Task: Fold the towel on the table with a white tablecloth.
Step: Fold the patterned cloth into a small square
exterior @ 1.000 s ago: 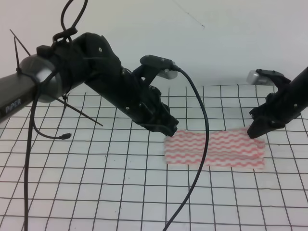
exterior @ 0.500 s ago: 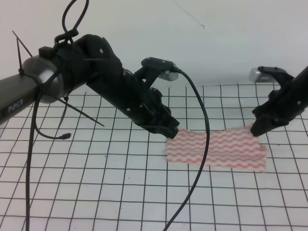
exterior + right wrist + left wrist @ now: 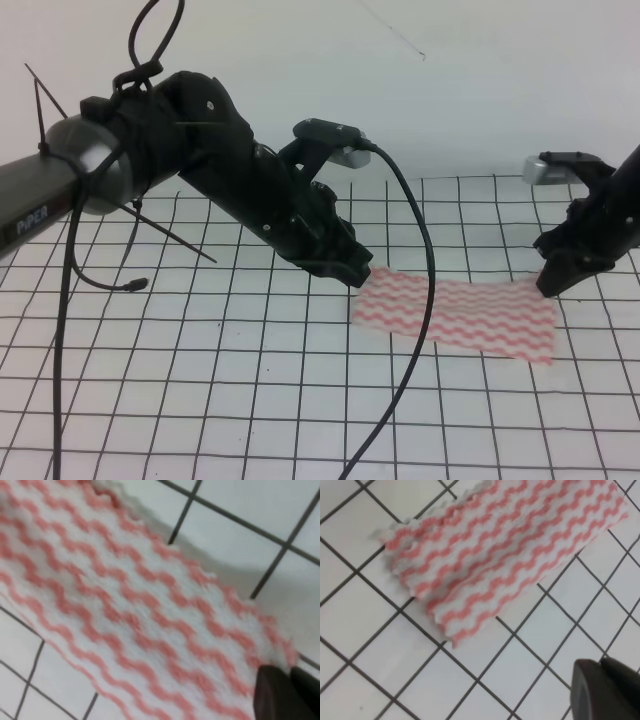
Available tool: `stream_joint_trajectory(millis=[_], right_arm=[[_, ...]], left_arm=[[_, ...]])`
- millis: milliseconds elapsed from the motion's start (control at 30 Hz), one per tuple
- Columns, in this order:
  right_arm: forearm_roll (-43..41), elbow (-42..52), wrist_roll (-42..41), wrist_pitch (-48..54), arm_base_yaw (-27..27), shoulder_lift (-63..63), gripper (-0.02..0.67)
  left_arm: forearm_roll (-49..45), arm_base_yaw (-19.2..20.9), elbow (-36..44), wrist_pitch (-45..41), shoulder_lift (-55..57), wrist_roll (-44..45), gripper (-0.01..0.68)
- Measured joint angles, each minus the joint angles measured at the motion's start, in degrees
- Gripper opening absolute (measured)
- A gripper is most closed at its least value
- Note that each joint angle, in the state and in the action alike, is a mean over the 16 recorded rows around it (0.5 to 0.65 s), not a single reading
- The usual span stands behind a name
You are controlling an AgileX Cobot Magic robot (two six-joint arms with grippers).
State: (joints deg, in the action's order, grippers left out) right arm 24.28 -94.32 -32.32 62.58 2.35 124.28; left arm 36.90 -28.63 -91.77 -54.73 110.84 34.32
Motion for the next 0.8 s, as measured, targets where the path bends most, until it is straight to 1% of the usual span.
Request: stream_joint_trajectory(millis=[133, 400, 500, 667, 800], right_arm=[[-0.7, 0.0, 0.4, 0.3, 0.0, 0.1, 0.024], [-2.8, 0.0, 1.6, 0.9, 0.0, -0.6, 0.118], [-2.3, 0.0, 1.5, 0.9, 0.0, -1.4, 0.148], [2.4, 0.0, -1.7, 1.8, 0.4, -2.8, 0.149], [8.2, 0.0, -6.0, 2.3, 1.8, -3.8, 0.107]], left_arm=[[0.0, 0.0, 0.0, 0.0, 0.0, 0.1, -0.002], [0.0, 0.0, 0.0, 0.0, 0.0, 0.2, -0.002], [0.0, 0.0, 0.0, 0.1, 0.0, 0.3, -0.002], [0.1, -0.1, 0.0, 0.7, 0.2, 0.7, -0.002], [0.2, -0.3, 0.0, 1.2, 0.4, 1.1, -0.002]])
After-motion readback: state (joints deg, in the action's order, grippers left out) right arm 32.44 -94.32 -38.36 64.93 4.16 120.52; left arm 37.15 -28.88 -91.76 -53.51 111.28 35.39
